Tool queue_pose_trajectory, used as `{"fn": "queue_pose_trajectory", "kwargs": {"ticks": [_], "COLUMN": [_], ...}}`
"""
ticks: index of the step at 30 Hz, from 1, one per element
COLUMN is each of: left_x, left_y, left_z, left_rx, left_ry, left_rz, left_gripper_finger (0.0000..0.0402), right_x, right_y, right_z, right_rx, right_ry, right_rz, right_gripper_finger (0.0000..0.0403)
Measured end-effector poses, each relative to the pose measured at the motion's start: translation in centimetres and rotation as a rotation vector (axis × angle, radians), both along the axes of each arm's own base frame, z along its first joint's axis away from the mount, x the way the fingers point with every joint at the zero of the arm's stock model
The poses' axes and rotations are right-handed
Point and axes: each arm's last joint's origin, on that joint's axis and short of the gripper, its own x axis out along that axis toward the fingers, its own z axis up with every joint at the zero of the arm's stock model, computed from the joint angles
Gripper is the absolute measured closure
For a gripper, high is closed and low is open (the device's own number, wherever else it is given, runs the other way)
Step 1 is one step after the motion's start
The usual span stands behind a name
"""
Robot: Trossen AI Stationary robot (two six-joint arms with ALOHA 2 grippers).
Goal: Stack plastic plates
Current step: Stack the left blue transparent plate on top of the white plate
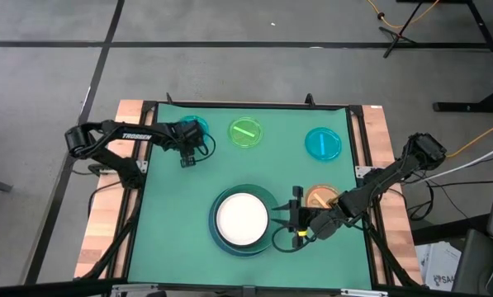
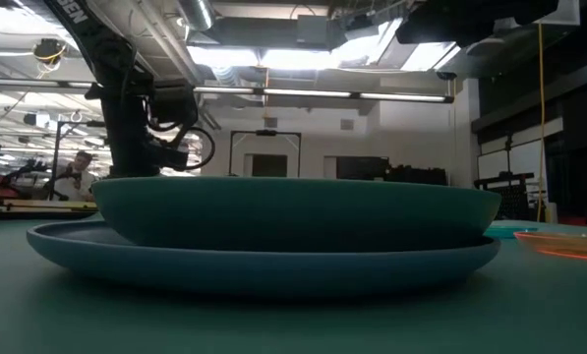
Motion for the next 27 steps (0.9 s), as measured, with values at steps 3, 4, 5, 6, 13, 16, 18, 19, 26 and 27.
{"fn": "queue_pose_trajectory", "kwargs": {"ticks": [3, 4, 5, 6, 13, 16, 18, 19, 26, 27], "left_x": [0.0, 0.0, 0.0, 0.1, 1.3, 2.4, 3.1, 3.5, 6.0, 6.4], "left_y": [-0.1, -0.1, -0.1, -0.2, -1.1, -1.9, -2.5, -2.8, -6.1, -6.7], "left_z": [-0.1, -0.1, -0.1, -0.1, 0.5, 1.2, 1.8, 2.2, 4.8, 5.2], "left_rx": [-0.028, -0.035, -0.039, -0.039, 0.029, 0.062, 0.074, 0.078, 0.118, 0.126], "left_ry": [-0.015, -0.019, -0.021, -0.020, -0.016, -0.034, -0.038, -0.042, -0.079, -0.095], "left_rz": [-0.010, -0.012, -0.015, -0.019, -0.035, -0.061, -0.080, -0.087, -0.180, -0.194], "left_gripper_finger": [0.0327, 0.0339, 0.0352, 0.0363, 0.0397, 0.0398, 0.0399, 0.0399, 0.0400, 0.0400], "right_x": [0.0, 0.0, 0.0, 0.0, 0.0, 0.0, 0.0, 0.0, -0.1, -0.1], "right_y": [0.0, 0.0, 0.0, 0.0, 0.1, 0.1, 0.1, 0.1, 0.1, 0.1], "right_z": [0.0, 0.0, 0.0, 0.0, 0.1, 0.0, 0.0, 0.0, -0.1, -0.1], "right_rx": [0.000, 0.000, 0.001, 0.002, 0.006, 0.005, 0.008, 0.016, 0.015, 0.012], "right_ry": [0.000, 0.000, 0.000, -0.001, -0.005, -0.004, -0.002, 0.001, 0.015, 0.019], "right_rz": [0.000, 0.000, 0.000, 0.000, 0.002, 0.002, 0.001, 0.008, 0.018, 0.018], "right_gripper_finger": [0.0269, 0.0269, 0.0269, 0.0269, 0.0269, 0.0269, 0.0269, 0.0269, 0.0269, 0.0269]}}
